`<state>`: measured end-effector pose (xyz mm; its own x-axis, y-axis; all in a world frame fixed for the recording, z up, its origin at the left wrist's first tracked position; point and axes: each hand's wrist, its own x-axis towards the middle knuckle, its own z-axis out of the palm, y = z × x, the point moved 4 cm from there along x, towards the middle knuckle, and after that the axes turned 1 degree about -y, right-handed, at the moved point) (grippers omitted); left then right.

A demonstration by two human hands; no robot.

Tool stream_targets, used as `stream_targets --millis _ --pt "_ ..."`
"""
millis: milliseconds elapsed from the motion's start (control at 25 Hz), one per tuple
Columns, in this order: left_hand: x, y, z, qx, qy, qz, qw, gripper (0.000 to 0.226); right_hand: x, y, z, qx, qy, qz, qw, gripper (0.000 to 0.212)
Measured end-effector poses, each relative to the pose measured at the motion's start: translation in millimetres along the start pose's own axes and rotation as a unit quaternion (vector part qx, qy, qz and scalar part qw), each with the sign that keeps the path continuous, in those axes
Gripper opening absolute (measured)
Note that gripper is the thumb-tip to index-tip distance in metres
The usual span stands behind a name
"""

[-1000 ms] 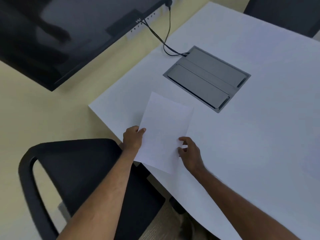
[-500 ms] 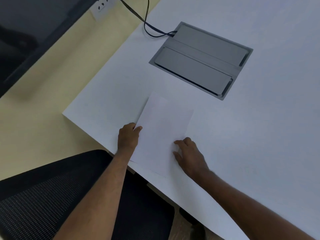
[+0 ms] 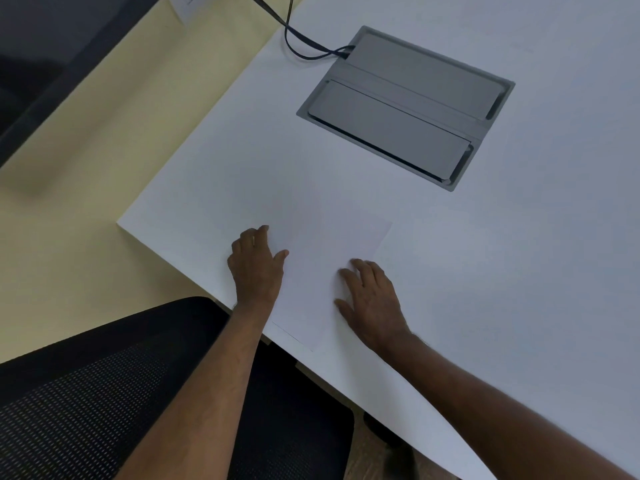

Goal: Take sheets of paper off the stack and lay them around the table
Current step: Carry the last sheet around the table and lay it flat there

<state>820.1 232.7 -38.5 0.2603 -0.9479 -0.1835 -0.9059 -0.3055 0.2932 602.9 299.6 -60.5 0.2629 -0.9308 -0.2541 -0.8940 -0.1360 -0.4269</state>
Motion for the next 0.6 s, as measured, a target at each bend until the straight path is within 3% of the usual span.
stream_targets --millis 200,600 --pt "-10.1 1.6 18.6 0.017 -0.058 0.026 0.998 0.061 3.1 0.1 0.1 0.005 0.004 0.008 1.0 0.06" --pt "-8.8 3.6 22.3 0.026 -0.061 0.034 0.997 0.059 4.6 2.4 0.4 0.006 0.009 0.01 1.0 0.059"
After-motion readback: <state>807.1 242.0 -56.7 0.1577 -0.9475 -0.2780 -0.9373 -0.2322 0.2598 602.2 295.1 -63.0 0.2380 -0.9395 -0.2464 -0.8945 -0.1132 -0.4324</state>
